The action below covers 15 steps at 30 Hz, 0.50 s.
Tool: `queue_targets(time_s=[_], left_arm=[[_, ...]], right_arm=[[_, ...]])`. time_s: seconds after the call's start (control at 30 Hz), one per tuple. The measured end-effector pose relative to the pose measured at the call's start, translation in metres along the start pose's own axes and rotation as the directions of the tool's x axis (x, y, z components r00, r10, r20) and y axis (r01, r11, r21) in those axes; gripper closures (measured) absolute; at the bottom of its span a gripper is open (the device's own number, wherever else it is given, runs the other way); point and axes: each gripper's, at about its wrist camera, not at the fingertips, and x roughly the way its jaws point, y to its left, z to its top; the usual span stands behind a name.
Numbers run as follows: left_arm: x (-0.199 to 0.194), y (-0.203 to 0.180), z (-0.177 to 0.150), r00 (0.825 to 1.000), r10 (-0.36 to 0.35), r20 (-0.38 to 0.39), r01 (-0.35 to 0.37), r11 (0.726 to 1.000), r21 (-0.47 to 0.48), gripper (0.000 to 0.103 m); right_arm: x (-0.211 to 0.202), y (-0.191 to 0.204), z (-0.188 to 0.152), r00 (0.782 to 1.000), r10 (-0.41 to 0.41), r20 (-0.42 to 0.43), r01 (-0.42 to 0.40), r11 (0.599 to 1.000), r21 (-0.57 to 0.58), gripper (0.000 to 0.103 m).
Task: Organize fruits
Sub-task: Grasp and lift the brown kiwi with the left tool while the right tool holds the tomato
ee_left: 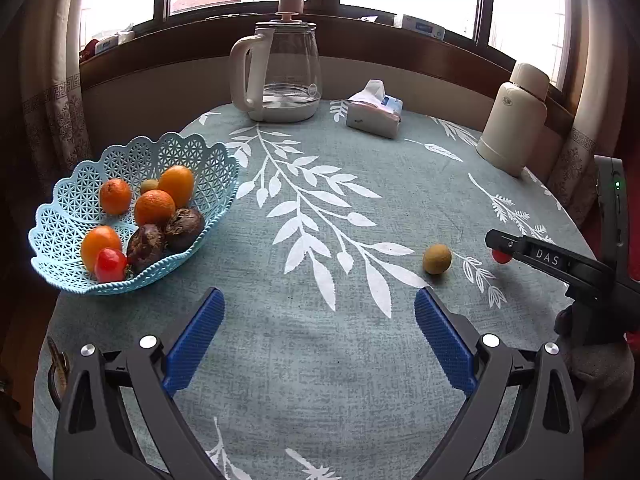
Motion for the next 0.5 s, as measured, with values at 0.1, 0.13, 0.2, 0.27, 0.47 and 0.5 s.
queue_targets(time_s=[0.1,0.13,0.2,0.27,0.47,0.5], left_arm=[[0.012,-0.011,0.005,1.000,-0.021,-0.020,0.021,1.000,0.010,0.006],[0.017,-0.015,0.007,0.999,-0.029,-0.027,0.029,0.999,0.017,0.006],[0.026,-0.025,0.010,0.998,-0.045,-0.039,0.047,0.998,0.031,0.006],[0.036,-0.034,0.013,0.997,-0.056,-0.057,0.058,0.997,0.045,0.006],[0.059,-0.056,0.021,0.991,-0.102,-0.088,0.109,0.991,0.075,0.024],[0.062,-0.058,0.022,0.989,-0.114,-0.097,0.121,0.990,0.071,0.024]], right_arm=[[-0.002,0.000,-0.001,1.000,0.001,0.010,-0.001,1.000,0.002,0.075],[-0.002,-0.001,-0.001,1.000,0.004,0.013,-0.004,1.000,0.004,0.075],[-0.003,-0.002,-0.001,1.000,0.005,0.017,-0.005,1.000,0.011,0.075],[-0.004,-0.003,-0.001,1.000,0.008,0.017,-0.008,1.000,0.019,0.075],[-0.006,-0.005,-0.001,1.000,0.001,0.030,-0.002,0.999,0.033,0.075],[-0.007,-0.004,-0.002,0.999,0.000,0.034,-0.001,1.000,0.030,0.075]])
